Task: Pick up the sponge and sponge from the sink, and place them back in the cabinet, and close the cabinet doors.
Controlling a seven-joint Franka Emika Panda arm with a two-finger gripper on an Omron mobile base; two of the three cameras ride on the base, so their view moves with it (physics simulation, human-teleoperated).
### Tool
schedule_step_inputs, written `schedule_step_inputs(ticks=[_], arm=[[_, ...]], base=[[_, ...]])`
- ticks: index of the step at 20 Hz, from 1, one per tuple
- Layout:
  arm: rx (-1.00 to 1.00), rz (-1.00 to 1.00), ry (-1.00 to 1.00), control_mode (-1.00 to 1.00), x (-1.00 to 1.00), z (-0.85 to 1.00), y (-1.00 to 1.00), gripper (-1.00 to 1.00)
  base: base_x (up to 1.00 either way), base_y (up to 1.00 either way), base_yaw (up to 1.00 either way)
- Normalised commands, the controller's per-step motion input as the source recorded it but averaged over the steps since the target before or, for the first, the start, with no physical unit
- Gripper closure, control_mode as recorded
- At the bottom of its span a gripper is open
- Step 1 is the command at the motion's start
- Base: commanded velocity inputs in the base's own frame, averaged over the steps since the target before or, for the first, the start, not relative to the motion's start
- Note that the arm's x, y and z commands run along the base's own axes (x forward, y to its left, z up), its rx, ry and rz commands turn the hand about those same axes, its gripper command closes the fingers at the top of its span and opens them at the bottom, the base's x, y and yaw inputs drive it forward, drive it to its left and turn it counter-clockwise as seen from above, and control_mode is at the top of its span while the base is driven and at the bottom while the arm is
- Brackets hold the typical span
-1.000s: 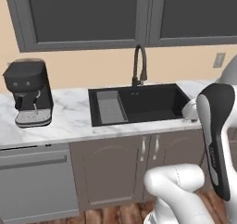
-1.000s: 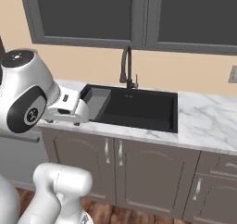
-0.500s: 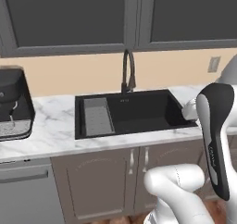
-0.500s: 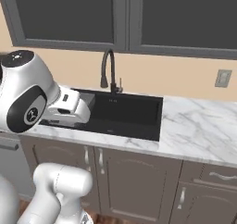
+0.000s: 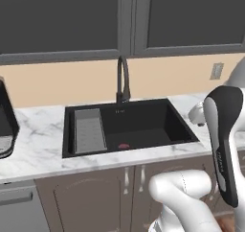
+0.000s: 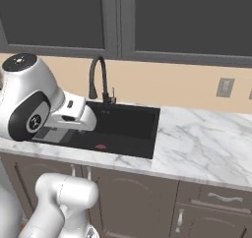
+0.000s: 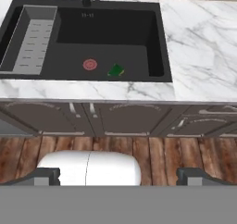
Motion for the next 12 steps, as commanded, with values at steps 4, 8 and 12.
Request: schedule_step_inputs(ticks=[4,8,12], arm=[[0.0,0.0,0.0,1.0,0.0,0.0,0.0,-1.0],[0.0,0.0,0.0,1.0,0.0,0.0,0.0,-1.0],[0.0,0.0,0.0,1.0,0.0,0.0,0.0,-1.0]], base=[[0.24,-0.02,0.0],[0.29,0.0,0.0],[0.28,0.02,0.0]])
